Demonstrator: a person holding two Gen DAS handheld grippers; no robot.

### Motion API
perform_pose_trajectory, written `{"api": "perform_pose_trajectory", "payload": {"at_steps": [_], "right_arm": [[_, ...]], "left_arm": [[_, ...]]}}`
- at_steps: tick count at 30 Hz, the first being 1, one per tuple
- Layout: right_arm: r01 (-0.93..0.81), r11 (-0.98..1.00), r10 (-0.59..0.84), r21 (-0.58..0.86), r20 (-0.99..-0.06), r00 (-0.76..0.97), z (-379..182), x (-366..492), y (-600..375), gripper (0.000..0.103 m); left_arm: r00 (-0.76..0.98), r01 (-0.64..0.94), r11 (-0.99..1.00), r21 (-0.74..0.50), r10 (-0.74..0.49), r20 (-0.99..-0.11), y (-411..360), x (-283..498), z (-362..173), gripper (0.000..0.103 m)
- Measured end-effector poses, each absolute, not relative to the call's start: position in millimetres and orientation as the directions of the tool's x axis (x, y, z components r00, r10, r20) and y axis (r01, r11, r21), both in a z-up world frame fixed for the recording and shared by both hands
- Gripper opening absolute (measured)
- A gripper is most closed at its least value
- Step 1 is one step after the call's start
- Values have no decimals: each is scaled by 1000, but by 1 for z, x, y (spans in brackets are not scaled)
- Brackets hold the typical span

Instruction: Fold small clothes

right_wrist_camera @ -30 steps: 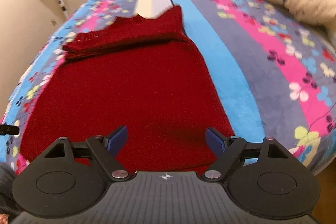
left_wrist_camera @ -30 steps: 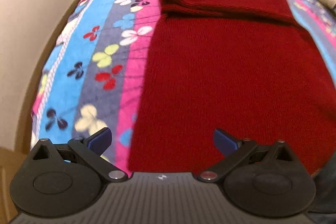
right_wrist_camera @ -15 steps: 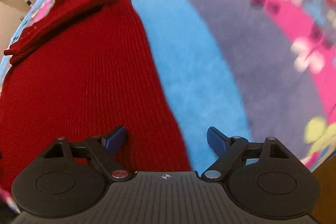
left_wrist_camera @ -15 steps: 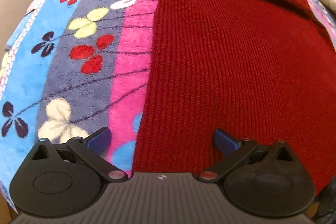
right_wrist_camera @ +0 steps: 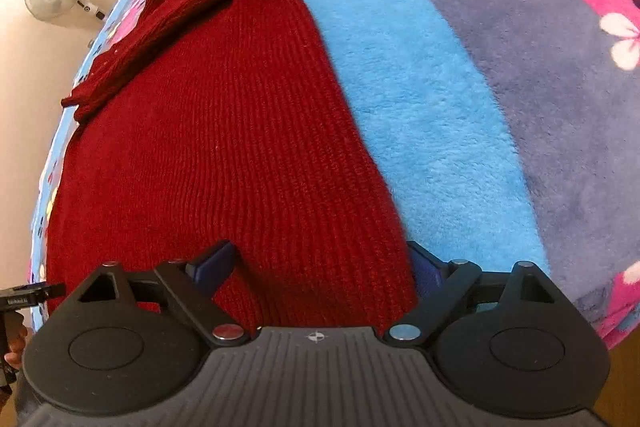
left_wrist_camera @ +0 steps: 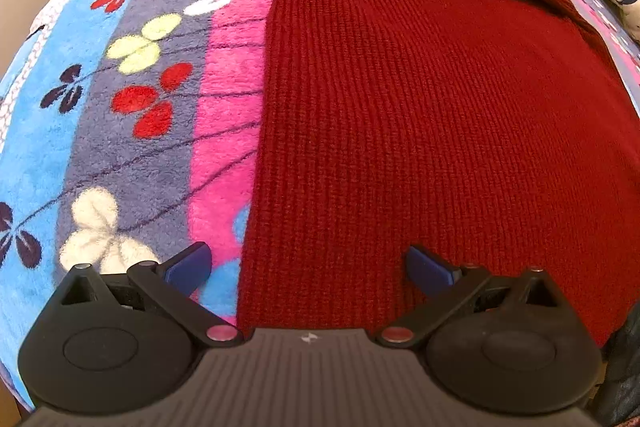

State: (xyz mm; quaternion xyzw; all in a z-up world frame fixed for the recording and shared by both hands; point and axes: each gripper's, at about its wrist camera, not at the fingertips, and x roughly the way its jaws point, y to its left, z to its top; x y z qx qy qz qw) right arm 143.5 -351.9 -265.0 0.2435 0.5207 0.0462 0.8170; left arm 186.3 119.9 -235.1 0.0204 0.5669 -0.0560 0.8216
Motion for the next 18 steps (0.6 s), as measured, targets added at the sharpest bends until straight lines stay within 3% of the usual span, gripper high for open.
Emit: {"api": "perform_pose_trajectory", "payload": {"at_steps": [1, 2, 3, 4, 5, 6, 14, 18], "right_arm": [[163, 889, 318, 429, -831, 456, -262, 143, -350, 67], [163, 900, 292, 403, -838, 460, -259, 141, -348, 44], [167, 896, 297, 412, -833, 467, -258, 142, -349, 36], [177, 879, 318, 444, -819, 478, -257, 138, -350, 23], [196, 858, 336, 475, -806, 487, -256, 134, -351, 20], [212, 842, 341, 495, -795, 501, -256, 130, -351, 19], [222, 831, 290, 509, -738, 609, -195, 120, -345, 13], [168, 845, 289, 508, -698, 655, -156, 108, -338, 13]], "left_arm": [[336, 113, 992, -48, -84, -938, 119, 187, -234, 101], [326, 102, 991, -82, -111, -939, 120, 185, -231, 86], [329, 91, 991, -98, -123, -936, 120, 182, -227, 75], [335, 82, 991, -102, -124, -934, 120, 177, -223, 54], [336, 77, 991, -113, -132, -933, 121, 174, -219, 31], [340, 66, 991, -115, -131, -931, 122, 171, -216, 23], [436, 51, 988, -145, -153, -887, 117, 161, -149, 8], [499, 77, 986, -151, -169, -850, 114, 145, -115, 8]]}}
